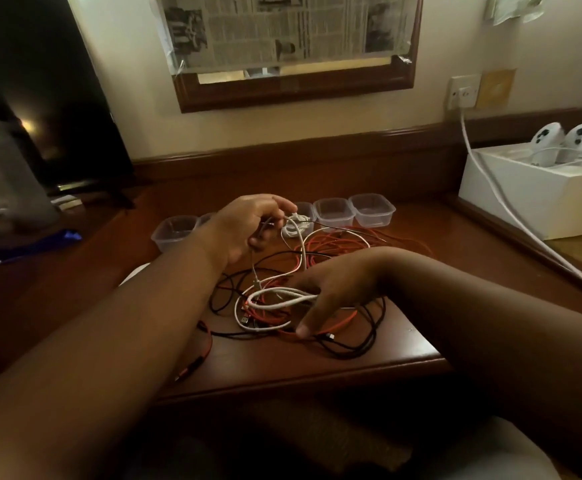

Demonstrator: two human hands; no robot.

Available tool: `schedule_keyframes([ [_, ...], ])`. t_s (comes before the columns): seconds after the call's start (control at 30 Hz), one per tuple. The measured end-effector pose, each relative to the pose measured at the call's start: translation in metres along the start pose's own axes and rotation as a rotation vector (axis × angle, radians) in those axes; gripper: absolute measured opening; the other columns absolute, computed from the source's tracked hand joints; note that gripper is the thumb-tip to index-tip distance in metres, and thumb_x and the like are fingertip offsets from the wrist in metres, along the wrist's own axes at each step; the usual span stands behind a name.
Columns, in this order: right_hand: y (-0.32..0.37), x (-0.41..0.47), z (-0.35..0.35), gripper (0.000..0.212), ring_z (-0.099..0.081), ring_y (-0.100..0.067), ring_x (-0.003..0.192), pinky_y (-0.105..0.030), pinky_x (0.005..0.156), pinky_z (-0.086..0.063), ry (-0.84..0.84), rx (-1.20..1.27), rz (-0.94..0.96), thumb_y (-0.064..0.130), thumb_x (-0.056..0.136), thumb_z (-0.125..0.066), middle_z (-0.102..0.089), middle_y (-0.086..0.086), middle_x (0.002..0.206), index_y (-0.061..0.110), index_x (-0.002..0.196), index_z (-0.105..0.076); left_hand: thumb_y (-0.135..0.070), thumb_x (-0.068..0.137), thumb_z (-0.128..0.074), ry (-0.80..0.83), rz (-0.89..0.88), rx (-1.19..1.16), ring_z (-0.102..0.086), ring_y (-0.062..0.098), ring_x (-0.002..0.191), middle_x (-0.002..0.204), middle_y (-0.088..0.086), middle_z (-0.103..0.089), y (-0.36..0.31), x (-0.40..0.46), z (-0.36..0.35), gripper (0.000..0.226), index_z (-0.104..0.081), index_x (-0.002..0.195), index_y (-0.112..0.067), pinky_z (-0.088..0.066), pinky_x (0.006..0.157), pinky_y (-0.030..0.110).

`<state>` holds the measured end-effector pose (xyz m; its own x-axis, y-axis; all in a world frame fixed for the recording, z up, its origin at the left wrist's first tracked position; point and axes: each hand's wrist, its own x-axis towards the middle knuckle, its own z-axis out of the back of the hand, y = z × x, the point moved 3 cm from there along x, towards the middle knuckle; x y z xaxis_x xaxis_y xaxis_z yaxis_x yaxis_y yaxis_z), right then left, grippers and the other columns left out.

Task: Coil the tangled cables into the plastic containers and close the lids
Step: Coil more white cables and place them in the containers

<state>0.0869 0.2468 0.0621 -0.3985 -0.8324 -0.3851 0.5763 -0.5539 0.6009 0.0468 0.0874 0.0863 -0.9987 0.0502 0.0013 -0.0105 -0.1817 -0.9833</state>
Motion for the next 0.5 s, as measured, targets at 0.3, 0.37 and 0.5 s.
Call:
schedule_keyframes([
  [0.3, 0.011, -0.008, -0.012, 0.066, -0.051, -0.007, 0.122, -0.025, 0.098, -0.042, 0.019, 0.102, 0.018, 0.052, 0.085, -0.060, -0.051, 0.008, 0.141, 0.024, 0.143, -0.046, -0.005, 0.093, -0.045, 0.152, 0.038, 0.103, -0.037, 0.007, 0.048, 0.068, -0.001, -0.052, 0.005, -0.032, -0.008, 0.026, -0.068, 0.103, -0.010, -0.022, 0.042, 0.020],
  [0.37, 0.012, -0.010, -0.007, 0.039, -0.068, -0.012, 0.101, -0.030, 0.089, -0.053, -0.147, 0.245, 0.047, 0.042, 0.093, -0.060, -0.068, 0.002, 0.117, 0.019, 0.125, -0.059, -0.006, 0.093, -0.045, 0.150, 0.042, 0.054, -0.039, 0.009, 0.052, 0.068, -0.001, -0.053, 0.005, -0.036, -0.007, 0.026, -0.068, 0.104, -0.010, -0.022, 0.047, 0.024],
  [0.5, 0.010, -0.011, -0.003, 0.012, -0.071, -0.019, 0.078, -0.033, 0.071, -0.058, -0.359, 0.410, 0.037, 0.029, 0.096, -0.060, -0.071, -0.007, 0.103, 0.027, 0.108, -0.062, -0.005, 0.093, -0.040, 0.080, 0.070, -0.200, -0.033, 0.010, 0.053, 0.066, 0.000, -0.051, 0.006, -0.043, -0.009, 0.026, -0.063, 0.105, -0.008, -0.020, 0.047, 0.021],
])
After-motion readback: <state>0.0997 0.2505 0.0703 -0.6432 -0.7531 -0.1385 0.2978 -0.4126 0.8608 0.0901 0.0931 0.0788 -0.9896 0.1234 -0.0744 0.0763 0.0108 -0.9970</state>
